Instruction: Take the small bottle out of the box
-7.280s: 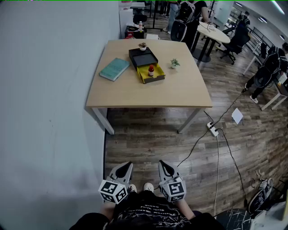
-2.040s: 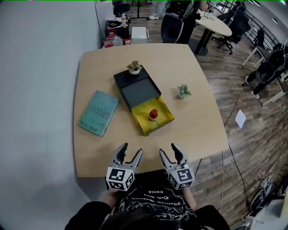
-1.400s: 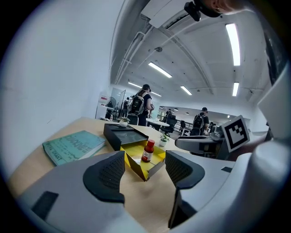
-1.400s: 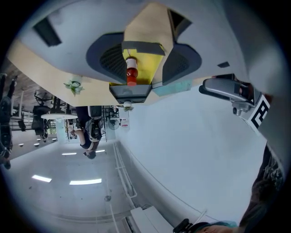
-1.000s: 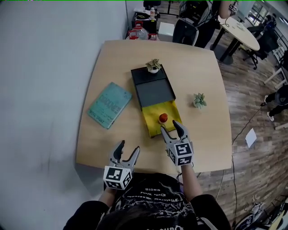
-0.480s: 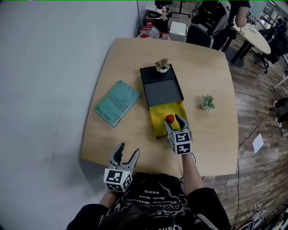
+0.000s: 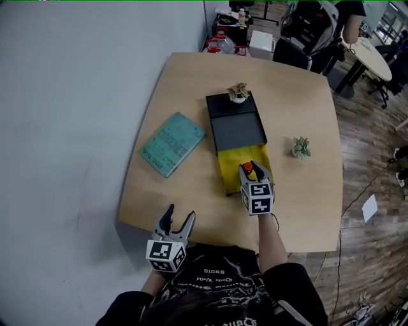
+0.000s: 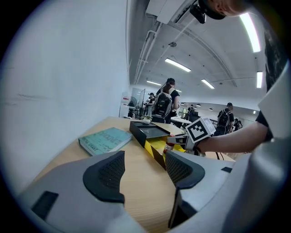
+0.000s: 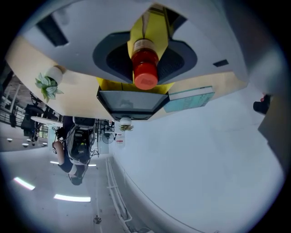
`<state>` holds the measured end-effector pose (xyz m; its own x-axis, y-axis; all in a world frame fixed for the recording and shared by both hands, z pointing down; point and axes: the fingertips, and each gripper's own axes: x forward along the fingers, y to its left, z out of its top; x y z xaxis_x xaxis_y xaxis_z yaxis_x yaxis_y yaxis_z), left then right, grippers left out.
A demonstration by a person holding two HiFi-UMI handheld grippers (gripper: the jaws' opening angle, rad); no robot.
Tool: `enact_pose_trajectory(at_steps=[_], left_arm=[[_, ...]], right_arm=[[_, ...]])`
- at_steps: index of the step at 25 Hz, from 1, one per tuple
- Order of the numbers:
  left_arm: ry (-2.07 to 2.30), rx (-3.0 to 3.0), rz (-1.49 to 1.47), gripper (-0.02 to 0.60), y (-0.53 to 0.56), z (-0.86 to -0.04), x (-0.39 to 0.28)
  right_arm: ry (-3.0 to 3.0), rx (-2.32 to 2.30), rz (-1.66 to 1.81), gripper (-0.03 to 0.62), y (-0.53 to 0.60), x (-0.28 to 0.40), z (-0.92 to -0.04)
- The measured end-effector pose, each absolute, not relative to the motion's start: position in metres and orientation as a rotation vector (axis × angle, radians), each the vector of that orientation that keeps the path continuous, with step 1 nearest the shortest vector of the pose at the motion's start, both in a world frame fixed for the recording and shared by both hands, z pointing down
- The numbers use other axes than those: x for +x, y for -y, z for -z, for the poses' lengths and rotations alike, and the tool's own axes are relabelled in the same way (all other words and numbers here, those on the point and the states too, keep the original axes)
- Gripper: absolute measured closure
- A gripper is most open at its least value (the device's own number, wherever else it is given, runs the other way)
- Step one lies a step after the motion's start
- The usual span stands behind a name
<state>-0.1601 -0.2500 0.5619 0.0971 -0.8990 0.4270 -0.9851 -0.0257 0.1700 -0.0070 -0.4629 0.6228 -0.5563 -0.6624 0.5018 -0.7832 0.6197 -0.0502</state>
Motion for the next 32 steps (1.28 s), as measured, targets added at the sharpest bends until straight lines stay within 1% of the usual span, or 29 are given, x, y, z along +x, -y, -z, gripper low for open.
enact_pose_trajectory(at_steps=[8, 19, 32], left_arm=[[1.867, 1.948, -0.274, 0.293, 0.25, -0.562, -0.166], [1.87, 1.95, -0.235, 0.293, 0.252, -0.56, -0.167], [1.808, 2.032, -0.192, 0.293, 0.257, -0.557, -0.161]], right_arm=[[2.413, 1.14, -0.343, 0.434, 0.464, -0.008, -0.618], [2.506, 1.214, -0.249, 0.437, 0.454, 0.004, -0.554], [2.559, 1.276, -0.267, 0.436, 0.41, 0.022, -0.503]])
